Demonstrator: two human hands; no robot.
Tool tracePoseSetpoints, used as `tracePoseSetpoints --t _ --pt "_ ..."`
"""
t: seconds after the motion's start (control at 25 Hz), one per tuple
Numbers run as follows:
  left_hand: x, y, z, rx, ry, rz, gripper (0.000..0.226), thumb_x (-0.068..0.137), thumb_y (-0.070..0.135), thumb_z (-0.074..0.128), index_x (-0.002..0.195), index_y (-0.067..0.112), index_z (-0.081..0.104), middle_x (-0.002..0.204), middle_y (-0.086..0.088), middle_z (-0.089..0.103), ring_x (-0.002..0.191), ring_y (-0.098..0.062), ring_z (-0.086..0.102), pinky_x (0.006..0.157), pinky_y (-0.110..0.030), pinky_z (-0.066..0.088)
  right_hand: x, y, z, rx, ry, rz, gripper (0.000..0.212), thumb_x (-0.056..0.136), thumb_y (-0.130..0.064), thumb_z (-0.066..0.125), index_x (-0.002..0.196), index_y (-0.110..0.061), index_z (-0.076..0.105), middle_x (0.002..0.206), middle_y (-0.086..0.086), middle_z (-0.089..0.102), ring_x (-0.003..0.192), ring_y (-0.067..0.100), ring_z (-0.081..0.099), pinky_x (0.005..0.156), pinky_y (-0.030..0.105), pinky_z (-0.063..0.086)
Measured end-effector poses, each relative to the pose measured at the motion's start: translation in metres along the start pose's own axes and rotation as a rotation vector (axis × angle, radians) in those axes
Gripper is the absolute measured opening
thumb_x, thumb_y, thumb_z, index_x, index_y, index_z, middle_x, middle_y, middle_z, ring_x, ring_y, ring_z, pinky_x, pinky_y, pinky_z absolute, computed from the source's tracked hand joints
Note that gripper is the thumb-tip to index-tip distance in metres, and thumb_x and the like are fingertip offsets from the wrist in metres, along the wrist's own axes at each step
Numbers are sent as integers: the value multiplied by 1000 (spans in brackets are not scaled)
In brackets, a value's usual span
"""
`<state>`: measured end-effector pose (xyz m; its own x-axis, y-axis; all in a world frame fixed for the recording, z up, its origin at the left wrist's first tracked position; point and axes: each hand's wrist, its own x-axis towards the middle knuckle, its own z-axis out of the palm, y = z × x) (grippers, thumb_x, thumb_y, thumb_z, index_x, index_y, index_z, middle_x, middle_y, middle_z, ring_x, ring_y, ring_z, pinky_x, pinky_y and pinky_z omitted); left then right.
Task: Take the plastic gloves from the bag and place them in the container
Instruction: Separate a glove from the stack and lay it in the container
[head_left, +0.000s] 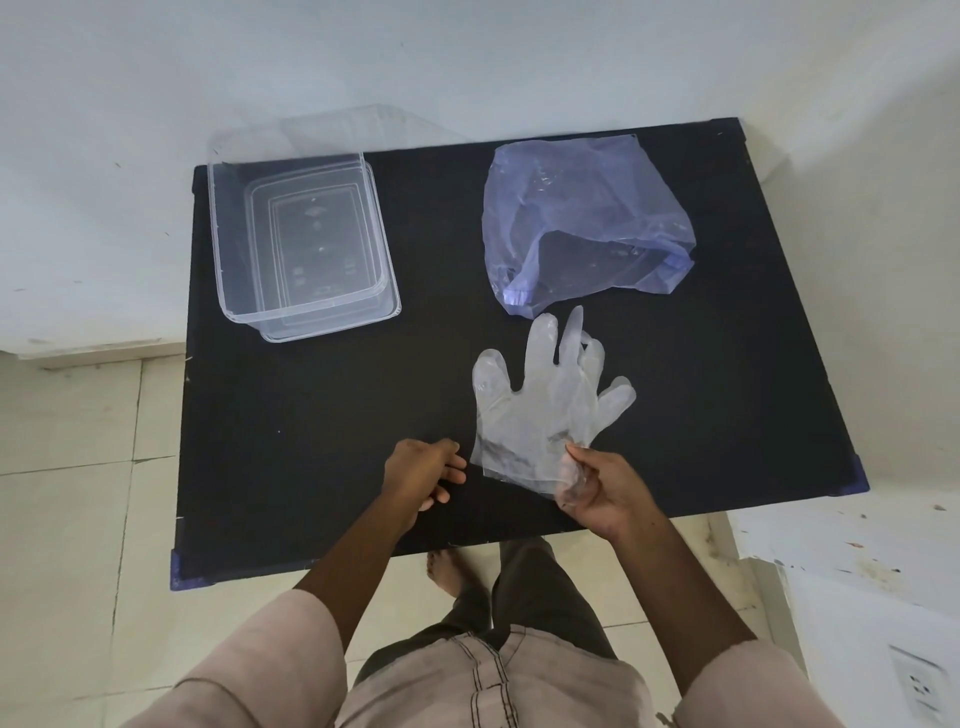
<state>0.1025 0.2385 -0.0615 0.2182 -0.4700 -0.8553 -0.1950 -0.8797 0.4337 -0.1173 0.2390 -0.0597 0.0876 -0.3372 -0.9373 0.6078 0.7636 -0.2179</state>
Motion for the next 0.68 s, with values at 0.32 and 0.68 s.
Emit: tracePoseSetpoints --t 0.32,0.68 --pt "-5 1 7 -81 -119 -32 36 88 42 60 87 10 75 74 -3 77 46 -12 56 50 -24 39 -8 -3 5 11 -48 -4 27 89 -8 60 116 -6 60 113 12 69 107 32 63 83 42 53" --pt "-3 1 10 -46 -46 46 20 81 22 70 82 2 73 68 -4 69 43 -10 44 39 -21 31 -5 0 -4 -392 145 -189 29 87 -15 67 113 -5 60 115 16 67 101 33 65 83 49 57"
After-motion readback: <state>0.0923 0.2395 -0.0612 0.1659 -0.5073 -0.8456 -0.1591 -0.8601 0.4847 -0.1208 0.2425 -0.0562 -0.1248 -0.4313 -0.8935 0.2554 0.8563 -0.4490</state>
